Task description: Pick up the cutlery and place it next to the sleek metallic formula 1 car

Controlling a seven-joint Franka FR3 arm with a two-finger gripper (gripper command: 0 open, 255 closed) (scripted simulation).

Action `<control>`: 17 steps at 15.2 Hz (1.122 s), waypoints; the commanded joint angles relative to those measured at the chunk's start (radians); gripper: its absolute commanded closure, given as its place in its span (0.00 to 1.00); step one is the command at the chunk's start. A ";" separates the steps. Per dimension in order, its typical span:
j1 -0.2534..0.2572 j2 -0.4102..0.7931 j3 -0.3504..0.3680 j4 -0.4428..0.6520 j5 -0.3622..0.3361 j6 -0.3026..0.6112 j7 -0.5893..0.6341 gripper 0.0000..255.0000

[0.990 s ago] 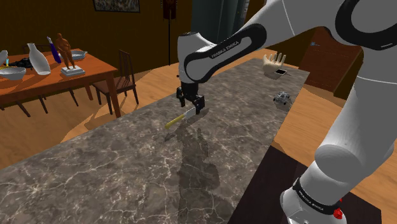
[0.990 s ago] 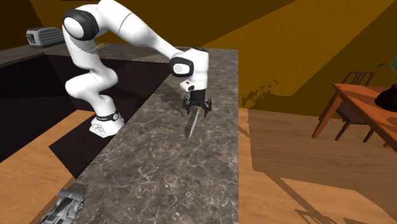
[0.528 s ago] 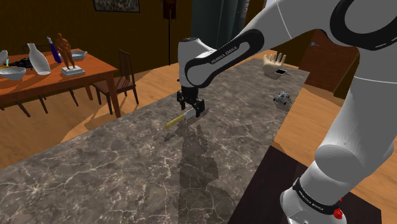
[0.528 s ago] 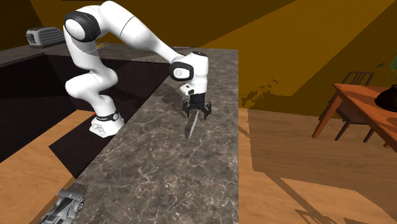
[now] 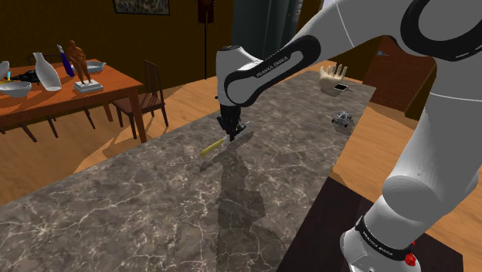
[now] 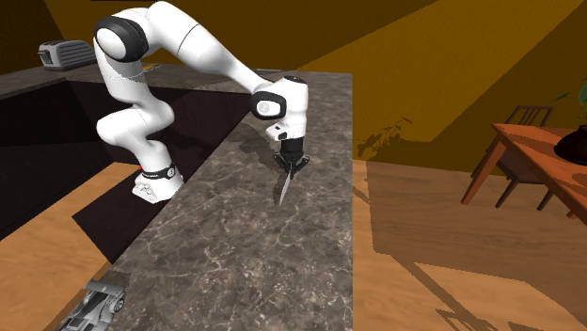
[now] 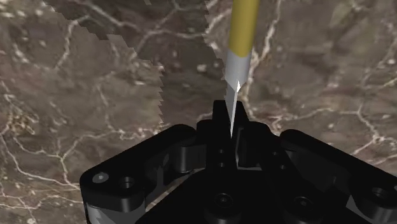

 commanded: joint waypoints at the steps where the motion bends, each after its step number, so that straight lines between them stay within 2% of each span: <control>1: 0.000 0.000 0.000 0.000 0.000 0.000 0.000 1.00; 5: 0.000 0.000 0.000 0.000 0.000 0.000 0.000 1.00; 17: -0.013 -0.089 0.017 0.064 0.067 -0.137 -0.055 1.00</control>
